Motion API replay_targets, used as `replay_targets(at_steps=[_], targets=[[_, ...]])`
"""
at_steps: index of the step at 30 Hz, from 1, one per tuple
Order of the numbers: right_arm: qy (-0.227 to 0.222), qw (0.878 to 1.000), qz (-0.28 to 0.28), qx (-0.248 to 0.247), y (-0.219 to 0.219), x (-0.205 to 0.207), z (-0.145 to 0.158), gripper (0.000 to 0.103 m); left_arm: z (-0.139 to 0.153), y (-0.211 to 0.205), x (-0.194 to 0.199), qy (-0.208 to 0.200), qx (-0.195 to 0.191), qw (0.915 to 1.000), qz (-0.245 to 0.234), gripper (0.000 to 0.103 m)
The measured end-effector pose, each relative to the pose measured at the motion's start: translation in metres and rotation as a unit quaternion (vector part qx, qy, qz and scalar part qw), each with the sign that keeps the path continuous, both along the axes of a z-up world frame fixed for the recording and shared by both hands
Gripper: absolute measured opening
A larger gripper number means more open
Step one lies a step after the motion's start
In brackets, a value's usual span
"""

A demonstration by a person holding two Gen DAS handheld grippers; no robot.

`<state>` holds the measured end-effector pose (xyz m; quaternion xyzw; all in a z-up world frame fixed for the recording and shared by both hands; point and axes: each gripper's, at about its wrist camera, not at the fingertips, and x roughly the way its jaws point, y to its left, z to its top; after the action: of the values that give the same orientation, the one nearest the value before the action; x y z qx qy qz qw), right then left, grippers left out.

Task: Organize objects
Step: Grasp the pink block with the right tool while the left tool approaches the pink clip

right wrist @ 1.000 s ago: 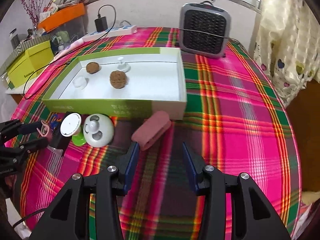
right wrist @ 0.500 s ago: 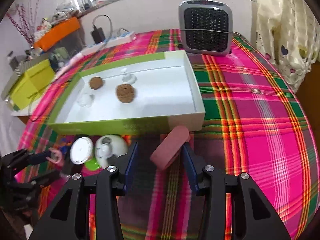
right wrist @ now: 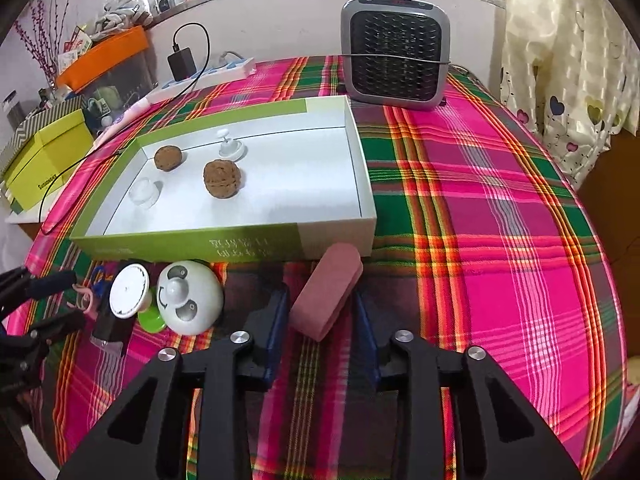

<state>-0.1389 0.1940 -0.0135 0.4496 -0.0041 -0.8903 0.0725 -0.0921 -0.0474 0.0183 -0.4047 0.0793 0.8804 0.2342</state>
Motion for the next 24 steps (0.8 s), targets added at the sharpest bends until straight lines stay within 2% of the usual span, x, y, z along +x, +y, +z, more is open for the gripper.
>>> replay_targets(at_steps=[6, 24], targets=[[-0.001, 1.000, 0.013, -0.001, 0.002, 0.007, 0.001, 0.018, -0.006, 0.003, -0.006, -0.026, 0.020, 0.9993, -0.018, 0.048], [-0.001, 0.999, 0.039, 0.004, 0.004, 0.016, 0.002, 0.018, -0.006, 0.017, 0.029, -0.036, 0.033, 0.9978, -0.044, 0.048]])
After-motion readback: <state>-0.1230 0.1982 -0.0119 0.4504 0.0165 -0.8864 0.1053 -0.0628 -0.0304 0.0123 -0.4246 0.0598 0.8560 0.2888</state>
